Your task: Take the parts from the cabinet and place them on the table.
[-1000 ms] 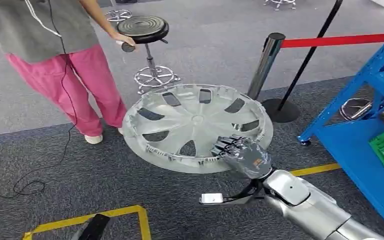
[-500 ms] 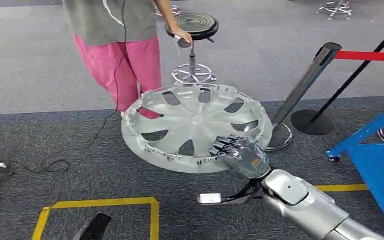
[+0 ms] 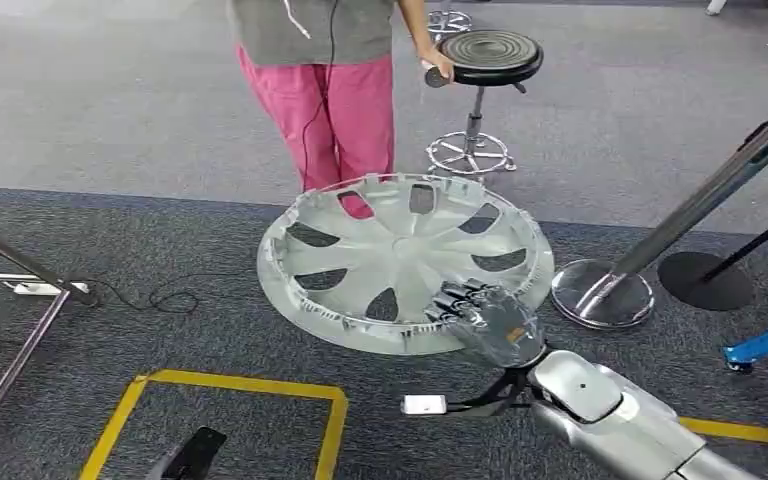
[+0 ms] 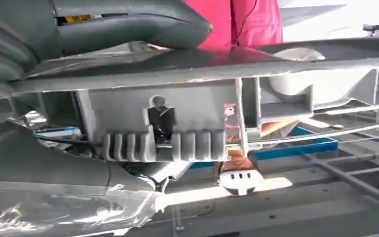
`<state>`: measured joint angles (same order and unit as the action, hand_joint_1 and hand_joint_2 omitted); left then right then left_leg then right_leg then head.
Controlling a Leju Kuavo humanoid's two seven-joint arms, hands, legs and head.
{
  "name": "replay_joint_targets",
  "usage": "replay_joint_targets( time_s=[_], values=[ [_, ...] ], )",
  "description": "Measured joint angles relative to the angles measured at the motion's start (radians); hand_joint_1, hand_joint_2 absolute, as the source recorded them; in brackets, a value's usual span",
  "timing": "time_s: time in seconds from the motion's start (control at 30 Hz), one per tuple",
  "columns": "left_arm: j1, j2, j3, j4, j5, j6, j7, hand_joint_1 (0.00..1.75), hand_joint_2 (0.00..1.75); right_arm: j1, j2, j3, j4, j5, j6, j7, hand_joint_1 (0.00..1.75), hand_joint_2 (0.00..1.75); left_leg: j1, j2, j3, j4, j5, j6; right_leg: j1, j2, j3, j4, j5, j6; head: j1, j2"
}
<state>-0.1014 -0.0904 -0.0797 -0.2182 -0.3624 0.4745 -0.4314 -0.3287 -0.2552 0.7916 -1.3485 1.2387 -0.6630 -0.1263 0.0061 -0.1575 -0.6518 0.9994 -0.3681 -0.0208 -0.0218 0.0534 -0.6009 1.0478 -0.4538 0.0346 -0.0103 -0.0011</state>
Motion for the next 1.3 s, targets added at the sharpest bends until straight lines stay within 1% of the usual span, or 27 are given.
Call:
replay_joint_targets(
  time_s=[0.03,0.07,0.1,0.17,0.2,0.23,0.3,0.33,0.37,0.4,0.5,0.53,0.57,0.6,0.67,0.7,0.77,0.83,0.87,0.9,1.0,1.03,1.1,1.13,1.2,1.23,1.3],
  values=[
    [0.002,0.002,0.000,0.000,0.000,-0.001,0.000,0.00,0.00,0.000,-0.001,-0.003,0.000,0.000,0.000,0.004,1.75,1.75,-0.002,0.036,-0.004,0.009,-0.010,-0.002,-0.001,-0.013,0.002,-0.003,0.002,-0.008,0.002,0.000],
    [0.002,0.000,0.000,0.000,0.000,-0.004,0.000,0.00,0.00,0.003,-0.001,-0.006,0.000,0.002,0.000,0.010,1.75,1.75,-0.008,0.097,-0.027,0.055,-0.044,-0.006,0.001,-0.026,0.003,-0.004,0.001,-0.018,-0.012,0.000],
    [0.001,-0.002,-0.001,0.000,0.000,-0.004,0.000,0.00,0.00,0.006,-0.001,-0.006,0.000,0.006,0.000,0.011,1.75,1.75,-0.008,0.123,-0.059,0.122,-0.081,-0.010,0.004,-0.038,0.002,-0.004,0.001,-0.021,-0.010,0.000],
    [0.004,-0.004,-0.002,0.000,-0.001,-0.003,0.000,0.00,0.00,0.013,-0.003,-0.013,0.000,0.011,0.000,0.018,1.75,1.75,-0.005,0.146,-0.138,0.289,-0.148,-0.013,0.009,-0.069,0.002,-0.004,-0.002,-0.024,-0.010,0.000],
    [0.009,-0.004,-0.001,0.000,0.001,-0.003,0.000,0.00,0.00,0.015,-0.005,-0.014,0.000,0.011,0.000,0.019,1.75,1.75,-0.005,0.147,-0.153,0.322,-0.153,-0.013,0.010,-0.082,0.003,-0.004,-0.003,-0.025,-0.010,0.000],
    [0.015,-0.004,-0.001,0.000,0.005,0.000,-0.001,0.00,0.00,0.019,-0.006,-0.015,0.000,0.011,0.000,0.021,1.75,1.75,-0.005,0.147,-0.144,0.309,-0.135,-0.013,0.011,-0.094,0.003,-0.004,-0.004,-0.026,-0.010,0.000],
    [0.023,-0.002,-0.001,0.000,0.011,0.003,-0.007,0.00,0.00,0.028,-0.010,-0.019,0.000,0.009,0.000,0.024,1.75,1.75,-0.007,0.160,-0.064,0.166,-0.058,-0.008,0.011,-0.119,0.007,-0.004,-0.007,-0.022,-0.010,0.000],
    [0.024,-0.001,0.000,0.000,0.014,0.003,-0.008,0.00,0.00,0.033,-0.011,-0.024,0.000,0.008,-0.001,0.024,1.75,1.75,-0.009,0.192,-0.011,0.074,-0.024,-0.003,0.011,-0.130,0.012,-0.004,-0.010,-0.018,-0.011,0.000],
    [0.023,-0.001,0.000,0.000,0.018,0.002,-0.008,0.00,0.00,0.036,-0.014,-0.026,0.000,0.009,-0.002,0.025,1.75,1.75,-0.020,0.252,0.017,0.024,-0.031,-0.002,0.019,-0.139,0.014,-0.003,-0.014,-0.013,-0.011,0.000],
    [0.021,-0.001,0.000,0.000,0.020,0.000,-0.008,0.00,0.00,0.041,-0.019,-0.030,0.000,0.012,-0.003,0.028,1.75,1.75,-0.021,0.243,0.016,0.015,-0.031,0.012,0.025,-0.148,0.014,-0.001,-0.018,-0.007,-0.011,0.000],
    [0.031,0.000,0.000,0.000,0.020,-0.005,-0.008,0.00,0.00,0.049,-0.025,-0.034,-0.006,0.018,-0.005,0.035,1.75,1.75,-0.023,0.202,0.015,0.013,-0.033,0.024,0.026,-0.187,0.031,-0.011,-0.025,0.005,-0.007,0.000],
    [0.034,0.000,0.000,0.000,0.020,-0.005,-0.007,0.00,0.00,0.052,-0.028,-0.039,-0.010,0.019,-0.005,0.037,1.75,1.75,-0.013,0.188,0.022,0.007,-0.030,0.030,0.020,-0.173,0.025,-0.006,-0.035,0.015,-0.006,0.000],
    [0.034,0.003,0.001,0.000,0.020,-0.005,-0.007,0.00,0.00,0.053,-0.034,-0.042,-0.012,0.019,-0.006,0.037,1.75,1.75,-0.011,0.177,0.024,0.008,-0.031,0.035,0.019,-0.118,0.018,0.025,-0.054,0.018,-0.002,0.000],
    [0.031,0.005,0.001,0.000,0.020,-0.005,-0.005,0.00,0.00,0.055,-0.036,-0.044,-0.014,0.019,-0.007,0.039,1.75,1.75,-0.009,0.165,0.024,0.008,-0.031,0.042,0.017,-0.083,-0.013,0.093,-0.089,0.018,0.001,0.000],
    [0.027,0.003,0.001,0.000,0.019,-0.012,0.000,0.00,0.00,0.060,-0.047,-0.052,-0.018,0.024,-0.007,0.040,1.75,1.75,-0.010,0.135,0.024,0.008,-0.031,0.045,0.017,-0.056,-0.101,0.262,-0.155,0.020,0.005,0.000],
    [0.028,0.003,0.001,0.000,0.019,-0.018,0.006,0.00,0.00,0.063,-0.055,-0.055,-0.023,0.029,-0.006,0.042,1.75,1.75,-0.010,0.119,0.025,0.008,-0.031,0.045,0.018,-0.054,-0.132,0.311,-0.163,0.020,0.004,0.000],
    [0.029,0.003,0.001,0.000,0.018,-0.029,0.017,0.00,0.00,0.065,-0.072,-0.063,-0.039,0.033,-0.003,0.046,1.75,1.75,-0.008,0.087,0.026,0.009,-0.031,0.045,0.017,-0.053,-0.128,0.265,-0.108,0.018,0.005,0.000],
    [0.024,0.002,0.001,0.000,0.011,-0.045,0.032,0.00,0.00,0.070,-0.091,-0.077,-0.062,0.034,0.003,0.052,1.75,1.75,-0.004,0.053,0.029,0.013,-0.032,0.040,0.009,-0.027,-0.043,0.075,-0.002,0.020,0.005,0.000],
    [0.021,0.001,0.001,0.000,0.009,-0.051,0.034,0.00,0.00,0.072,-0.101,-0.088,-0.075,0.035,0.006,0.055,1.75,1.75,-0.003,0.040,0.027,0.015,-0.034,0.034,0.000,0.025,-0.014,0.017,0.000,0.024,0.005,0.000],
    [0.016,0.000,0.000,0.000,0.007,-0.055,0.035,0.00,0.00,0.073,-0.106,-0.098,-0.085,0.035,0.008,0.056,1.75,1.75,-0.007,0.027,0.019,0.027,-0.034,0.028,-0.002,0.033,0.002,-0.001,-0.005,0.021,0.004,0.000],
    [0.018,0.000,0.000,0.000,0.005,-0.063,0.045,0.00,0.00,0.075,-0.124,-0.116,-0.118,0.039,0.016,0.057,1.75,1.75,0.001,-0.001,0.013,0.013,-0.020,0.010,0.008,0.004,-0.002,0.006,0.000,0.005,0.003,0.000],
    [0.016,0.004,0.000,0.000,0.005,-0.064,0.047,0.00,0.00,0.076,-0.124,-0.120,-0.126,0.039,0.018,0.058,1.75,1.75,0.001,-0.007,0.010,0.014,-0.023,0.008,0.000,-0.011,0.000,0.000,0.004,-0.003,0.004,0.000],
    [0.011,-0.002,0.000,0.000,0.005,-0.066,0.048,0.00,0.00,0.083,-0.135,-0.132,-0.138,0.043,0.021,0.061,1.75,1.75,-0.010,0.104,-0.024,0.084,-0.076,0.000,0.004,-0.033,0.000,-0.003,0.005,-0.018,-0.013,0.000],
    [0.007,-0.002,0.000,0.000,0.003,-0.069,0.048,0.00,0.00,0.089,-0.141,-0.136,-0.145,0.047,0.023,0.064,1.75,1.75,-0.009,0.130,-0.059,0.159,-0.113,-0.004,0.007,-0.046,-0.001,-0.003,0.005,-0.018,-0.010,0.000],
    [0.003,-0.003,0.000,0.000,0.000,-0.072,0.048,0.00,0.00,0.100,-0.151,-0.148,-0.157,0.050,0.028,0.070,1.75,1.75,-0.007,0.147,-0.129,0.307,-0.168,-0.006,0.011,-0.074,-0.001,-0.003,0.003,-0.022,-0.011,0.000],
    [0.003,-0.003,0.000,0.000,-0.001,-0.074,0.051,0.00,0.00,0.107,-0.156,-0.158,-0.165,0.051,0.033,0.073,1.75,1.75,-0.007,0.147,-0.139,0.326,-0.164,-0.005,0.012,-0.089,0.000,-0.003,0.002,-0.023,-0.011,0.000],
    [0.003,-0.003,0.000,0.000,-0.005,-0.074,0.055,0.00,0.00,0.124,-0.167,-0.173,-0.179,0.053,0.035,0.075,1.75,1.75,-0.008,0.152,-0.085,0.227,-0.097,0.001,0.014,-0.115,0.002,-0.003,0.000,-0.023,-0.011,0.000]
  ],
)
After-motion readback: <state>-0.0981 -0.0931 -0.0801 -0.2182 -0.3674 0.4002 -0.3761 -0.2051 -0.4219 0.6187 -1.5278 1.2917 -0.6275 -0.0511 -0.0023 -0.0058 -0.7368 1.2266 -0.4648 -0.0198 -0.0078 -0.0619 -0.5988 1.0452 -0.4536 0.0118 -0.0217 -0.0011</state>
